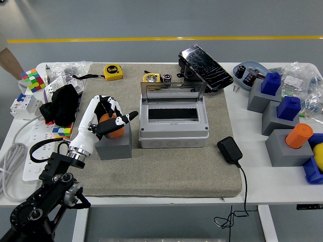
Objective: Fetch the battery,place it into the box,close the lid of the box
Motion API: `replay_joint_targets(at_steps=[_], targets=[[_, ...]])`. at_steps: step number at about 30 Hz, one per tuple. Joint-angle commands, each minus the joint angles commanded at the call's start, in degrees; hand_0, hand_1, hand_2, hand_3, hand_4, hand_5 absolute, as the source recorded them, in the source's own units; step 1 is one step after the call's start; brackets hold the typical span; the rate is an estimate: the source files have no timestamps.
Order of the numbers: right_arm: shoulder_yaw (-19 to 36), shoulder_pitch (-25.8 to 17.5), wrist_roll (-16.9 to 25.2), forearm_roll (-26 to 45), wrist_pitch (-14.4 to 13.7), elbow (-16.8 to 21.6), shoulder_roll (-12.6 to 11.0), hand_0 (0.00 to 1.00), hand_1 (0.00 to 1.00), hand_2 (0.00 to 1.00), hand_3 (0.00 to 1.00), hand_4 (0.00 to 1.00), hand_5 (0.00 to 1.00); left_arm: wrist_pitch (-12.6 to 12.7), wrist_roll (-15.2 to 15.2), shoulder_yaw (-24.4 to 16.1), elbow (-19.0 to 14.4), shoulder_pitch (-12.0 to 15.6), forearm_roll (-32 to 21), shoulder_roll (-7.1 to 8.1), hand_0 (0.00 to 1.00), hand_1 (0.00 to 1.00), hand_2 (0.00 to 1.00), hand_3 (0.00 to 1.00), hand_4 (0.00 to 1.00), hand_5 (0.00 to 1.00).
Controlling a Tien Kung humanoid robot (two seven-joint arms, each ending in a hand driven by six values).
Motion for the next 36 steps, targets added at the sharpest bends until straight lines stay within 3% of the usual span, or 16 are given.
replay_joint_targets(at_steps=[6,9,12,17,24,27,30,36], targets=[[-0.08,-0.08,-0.04,-0.16,0.04,0.0,0.01,0.644,0.647,0.658,0.574,0.971,0.579,0.53,4.82,0.94,-5.65,-1.77,6.29,1.21,0.036,0.002,0.039,0.043,0.998,0.16],[-0.15,0.02,-0.01,-0.05,0.02,0.0,-0.01,0.642,0.647,0.657,0.574,0.971,0.579,0.86,7.95,2.5,-8.13,-3.68,9.52,2.01,0.033,0.002,0.036,0.038,0.998,0.178],[-0.22,0.09,-0.08,-0.12,0.03,0.0,-0.07,0.642,0.647,0.657,0.574,0.971,0.579,1.17,12.08,5.94,-9.34,-7.3,12.67,2.9,0.033,0.002,0.036,0.038,0.998,0.178],[-0.64,0.24,-0.1,0.02,0.07,0.0,-0.14,0.638,0.647,0.657,0.574,0.971,0.58,2.34,16.59,12.33,-6.82,-13.75,16.89,2.63,0.032,0.002,0.036,0.037,0.998,0.214],[-1.01,0.22,-0.17,0.1,0.11,0.0,-0.12,0.641,0.647,0.657,0.575,0.971,0.578,2.02,24.83,19.05,-2.13,-20.36,24.48,0.29,0.032,0.002,0.035,0.038,0.998,0.252],[-0.96,0.12,-0.21,-0.05,0.11,0.0,-0.16,0.64,0.646,0.658,0.575,0.971,0.579,2.12,26.99,20.62,-0.67,-22.15,26.69,-0.74,0.032,0.002,0.036,0.048,0.998,0.281],[-1.01,0.16,-0.24,-0.05,0.11,0.0,-0.17,0.64,0.646,0.658,0.575,0.971,0.579,2.28,28.32,21.27,0.38,-23.42,29.45,-1.81,0.032,0.002,0.036,0.048,0.998,0.281],[-1.53,0.16,-0.14,0.51,0.1,0.0,-0.11,0.64,0.648,0.658,0.575,0.971,0.579,2.44,28.21,21.79,2.39,-24.95,33.73,-1.89,0.032,0.002,0.041,0.049,0.998,0.311]])
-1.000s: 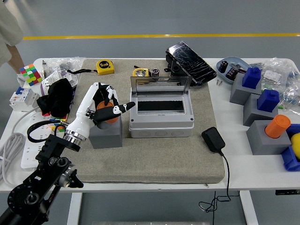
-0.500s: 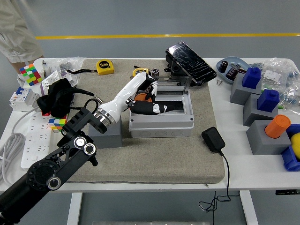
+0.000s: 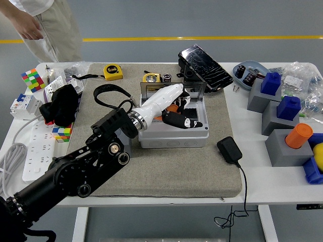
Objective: Fetch the battery,place it into the box,close the lid of the box
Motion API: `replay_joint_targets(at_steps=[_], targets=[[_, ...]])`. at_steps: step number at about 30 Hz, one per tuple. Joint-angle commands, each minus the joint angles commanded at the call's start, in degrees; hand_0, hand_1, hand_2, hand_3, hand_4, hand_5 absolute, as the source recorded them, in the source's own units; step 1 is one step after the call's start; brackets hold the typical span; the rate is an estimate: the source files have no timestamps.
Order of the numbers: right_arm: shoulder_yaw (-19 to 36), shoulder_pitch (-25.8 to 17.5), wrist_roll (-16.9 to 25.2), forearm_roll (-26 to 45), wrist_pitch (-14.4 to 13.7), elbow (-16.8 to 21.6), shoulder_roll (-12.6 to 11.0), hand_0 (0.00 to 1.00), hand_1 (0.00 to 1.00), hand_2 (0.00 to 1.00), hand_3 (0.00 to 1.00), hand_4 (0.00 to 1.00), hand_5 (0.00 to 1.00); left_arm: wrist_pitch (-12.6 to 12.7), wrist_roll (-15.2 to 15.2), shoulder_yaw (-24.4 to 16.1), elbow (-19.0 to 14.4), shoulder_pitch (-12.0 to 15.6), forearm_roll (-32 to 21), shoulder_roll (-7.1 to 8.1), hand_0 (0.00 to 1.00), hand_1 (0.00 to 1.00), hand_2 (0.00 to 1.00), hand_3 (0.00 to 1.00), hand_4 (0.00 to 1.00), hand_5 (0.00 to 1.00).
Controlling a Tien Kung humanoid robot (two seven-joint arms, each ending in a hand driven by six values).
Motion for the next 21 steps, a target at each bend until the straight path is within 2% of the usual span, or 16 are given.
replay_joint_targets(at_steps=[7,8,13,14,19,20,21], targets=[[-0.16,-0.28,0.03,0.2,-0.02,0.0,-0.03,0.64,0.647,0.658,0.575,0.971,0.579,1.35,-2.26,0.89,2.62,-0.37,1.58,0.0,0.036,0.002,0.043,0.05,0.998,0.295],[-0.14,-0.36,0.01,0.18,-0.01,0.0,-0.03,0.642,0.647,0.658,0.575,0.971,0.579,1.68,-2.86,0.91,2.82,-0.26,1.55,0.0,0.07,0.02,0.094,0.127,0.998,0.42],[-0.13,-0.45,0.06,0.19,0.01,0.0,0.01,0.642,0.647,0.658,0.575,0.971,0.579,2.17,-4.44,0.74,3.31,-0.03,2.13,0.0,0.07,0.02,0.094,0.127,0.998,0.42],[-0.2,-0.41,0.09,0.31,0.02,0.0,0.01,0.641,0.647,0.657,0.575,0.971,0.579,2.19,-4.7,0.8,3.33,-0.03,2.22,0.0,0.166,0.149,0.23,0.305,0.998,0.499],[-0.32,-0.29,0.16,0.62,0.0,0.0,0.04,0.641,0.647,0.657,0.575,0.971,0.579,2.13,-4.95,1.04,3.5,-0.16,2.32,0.0,0.166,0.149,0.23,0.305,0.998,0.499],[-0.35,-0.26,0.16,0.66,0.0,0.0,0.04,0.641,0.647,0.657,0.575,0.971,0.579,2.0,-4.84,1.01,3.55,-0.17,2.33,0.0,0.191,0.213,0.272,0.341,0.998,0.547],[-0.41,-0.24,0.18,0.75,0.0,0.0,0.03,0.641,0.647,0.657,0.575,0.971,0.579,1.94,-4.78,1.01,3.61,-0.19,2.3,0.0,0.191,0.213,0.272,0.341,0.998,0.547]])
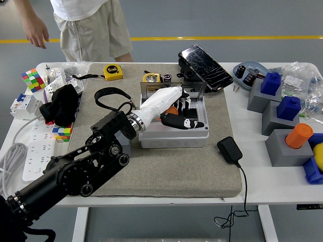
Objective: Fetch the battery,place it into the box,close the lid of the box
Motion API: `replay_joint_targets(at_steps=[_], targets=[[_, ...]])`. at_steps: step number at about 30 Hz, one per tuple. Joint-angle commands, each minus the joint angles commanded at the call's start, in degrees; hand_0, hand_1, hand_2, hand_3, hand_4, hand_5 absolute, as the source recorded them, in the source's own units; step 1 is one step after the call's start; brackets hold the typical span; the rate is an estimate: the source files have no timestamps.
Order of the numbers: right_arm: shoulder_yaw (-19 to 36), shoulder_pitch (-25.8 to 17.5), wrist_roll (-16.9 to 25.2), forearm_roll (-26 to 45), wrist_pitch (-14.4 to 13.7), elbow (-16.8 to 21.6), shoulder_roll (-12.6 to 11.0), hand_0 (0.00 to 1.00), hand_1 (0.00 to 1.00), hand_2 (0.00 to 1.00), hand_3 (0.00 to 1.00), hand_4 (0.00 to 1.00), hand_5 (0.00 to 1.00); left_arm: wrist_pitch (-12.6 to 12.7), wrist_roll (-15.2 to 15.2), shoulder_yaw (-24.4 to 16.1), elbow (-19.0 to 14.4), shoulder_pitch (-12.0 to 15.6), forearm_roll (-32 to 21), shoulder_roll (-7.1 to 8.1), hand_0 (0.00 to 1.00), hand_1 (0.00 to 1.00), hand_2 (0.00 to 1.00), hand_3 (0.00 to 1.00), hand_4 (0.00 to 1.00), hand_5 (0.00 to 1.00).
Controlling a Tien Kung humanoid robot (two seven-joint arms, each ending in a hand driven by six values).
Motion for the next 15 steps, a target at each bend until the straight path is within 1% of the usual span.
replay_joint_targets(at_steps=[4,5,15], targets=[[0.14,0.0,-0.03,-0.15,0.01,0.0,-0.01,0.641,0.647,0.657,0.575,0.971,0.579,-0.06,0.11,0.08,0.24,0.08,0.08,0.0,0.191,0.213,0.272,0.341,0.998,0.547],[0.14,-0.01,-0.02,-0.14,0.01,0.0,0.0,0.642,0.647,0.658,0.575,0.971,0.579,-0.13,0.17,0.1,0.27,0.12,0.11,0.0,0.196,0.231,0.293,0.351,0.998,0.557],[0.1,0.08,0.0,-0.08,0.02,0.0,0.04,0.641,0.647,0.657,0.574,0.971,0.579,-0.19,0.17,0.0,0.35,0.16,0.02,0.0,0.196,0.234,0.297,0.354,0.998,0.556]])
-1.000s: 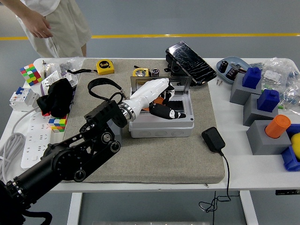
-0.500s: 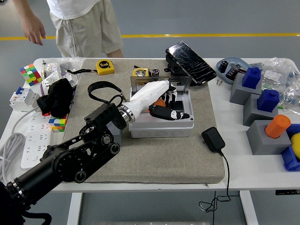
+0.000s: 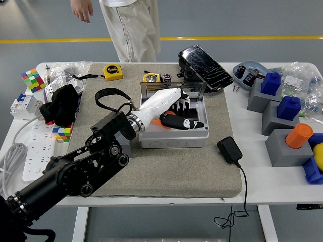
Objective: Fetch the battery,place it into the box,close the lid of the box
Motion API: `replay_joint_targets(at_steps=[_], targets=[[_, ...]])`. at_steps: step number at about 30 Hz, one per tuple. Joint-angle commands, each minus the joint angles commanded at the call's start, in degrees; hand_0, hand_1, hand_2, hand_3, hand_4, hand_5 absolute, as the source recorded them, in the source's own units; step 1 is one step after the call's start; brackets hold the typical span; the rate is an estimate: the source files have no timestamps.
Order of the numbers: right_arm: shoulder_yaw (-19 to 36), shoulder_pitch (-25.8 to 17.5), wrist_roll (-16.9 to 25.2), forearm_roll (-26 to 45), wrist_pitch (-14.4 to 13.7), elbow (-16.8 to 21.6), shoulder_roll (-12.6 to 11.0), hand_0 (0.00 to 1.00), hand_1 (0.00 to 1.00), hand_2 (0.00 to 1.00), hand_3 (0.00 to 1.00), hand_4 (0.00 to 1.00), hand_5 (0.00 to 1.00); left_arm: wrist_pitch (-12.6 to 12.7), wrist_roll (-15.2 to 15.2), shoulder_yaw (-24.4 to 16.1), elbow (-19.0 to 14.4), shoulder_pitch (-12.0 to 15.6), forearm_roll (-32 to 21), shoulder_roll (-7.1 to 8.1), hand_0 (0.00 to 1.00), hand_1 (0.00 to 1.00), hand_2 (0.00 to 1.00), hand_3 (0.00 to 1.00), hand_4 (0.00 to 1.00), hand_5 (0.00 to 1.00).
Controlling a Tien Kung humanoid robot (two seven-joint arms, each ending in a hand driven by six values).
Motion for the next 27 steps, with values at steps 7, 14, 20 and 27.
replay_joint_targets(at_steps=[7,14,20,27], targets=[[0.04,0.03,0.01,0.1,0.0,0.0,0.01,0.641,0.648,0.657,0.575,0.971,0.579,-0.43,-0.64,0.11,-0.81,0.13,-0.97,0.0,0.313,0.405,0.394,0.44,0.998,0.583],[0.14,-0.03,0.02,0.04,0.0,0.0,0.07,0.642,0.647,0.657,0.575,0.972,0.579,0.12,-1.42,-0.81,-5.25,1.05,-3.25,0.0,0.38,0.495,0.484,0.575,0.998,0.613],[0.16,-0.11,0.06,-0.01,-0.02,0.0,0.05,0.64,0.647,0.657,0.575,0.972,0.58,-0.57,0.83,-3.69,-11.13,2.56,-2.78,0.0,0.362,0.476,0.484,0.564,0.998,0.607],[0.35,-0.13,0.08,-0.04,-0.05,0.0,0.13,0.64,0.647,0.657,0.575,0.972,0.58,-3.89,6.47,-8.44,-15.81,5.12,1.01,2.02,0.306,0.484,0.495,0.529,0.998,0.657]])
